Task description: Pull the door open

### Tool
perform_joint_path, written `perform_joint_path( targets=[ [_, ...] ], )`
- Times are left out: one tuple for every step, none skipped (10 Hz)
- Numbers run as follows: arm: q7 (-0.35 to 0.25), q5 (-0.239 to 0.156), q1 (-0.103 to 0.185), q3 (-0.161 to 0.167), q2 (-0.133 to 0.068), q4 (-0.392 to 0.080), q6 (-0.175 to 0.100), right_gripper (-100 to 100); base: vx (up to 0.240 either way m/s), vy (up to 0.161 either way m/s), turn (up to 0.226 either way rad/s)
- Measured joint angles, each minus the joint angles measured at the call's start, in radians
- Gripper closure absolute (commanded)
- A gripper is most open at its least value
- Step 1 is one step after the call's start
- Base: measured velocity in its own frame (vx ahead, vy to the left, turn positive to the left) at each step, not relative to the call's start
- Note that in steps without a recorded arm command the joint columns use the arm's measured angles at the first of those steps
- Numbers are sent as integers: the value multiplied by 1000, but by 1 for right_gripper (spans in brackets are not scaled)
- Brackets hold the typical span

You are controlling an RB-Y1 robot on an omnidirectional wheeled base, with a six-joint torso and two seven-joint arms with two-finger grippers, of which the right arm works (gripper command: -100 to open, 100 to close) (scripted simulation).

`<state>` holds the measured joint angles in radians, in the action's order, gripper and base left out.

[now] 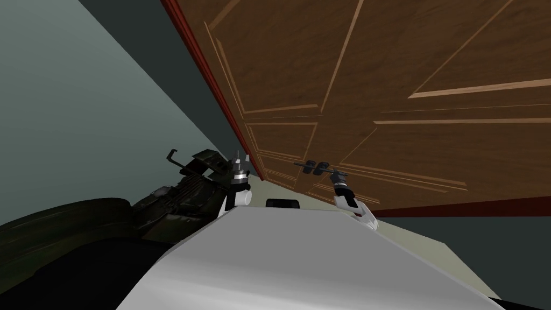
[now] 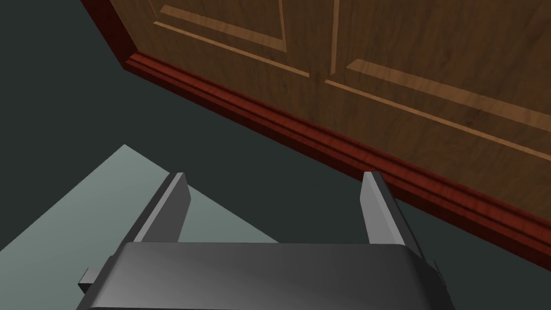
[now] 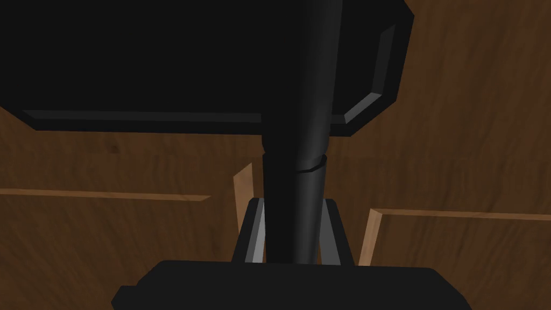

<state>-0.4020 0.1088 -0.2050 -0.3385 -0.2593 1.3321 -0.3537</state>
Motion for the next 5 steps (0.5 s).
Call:
perform_joint_path(
  targets=[
    [0,0,-1,1,1,-1,0,100,-10,3,-2],
    [0,1,-2,2,2,-1,1,100,0,0,0],
    [0,1,-2,3,2,-2,1,100,-88,-5,35],
    [-6,-1,-9,2,-8,1,-1,100,-163,-28,45],
    [-10,-2,-15,1,-12,2,-6,100,-208,0,89]
  ],
)
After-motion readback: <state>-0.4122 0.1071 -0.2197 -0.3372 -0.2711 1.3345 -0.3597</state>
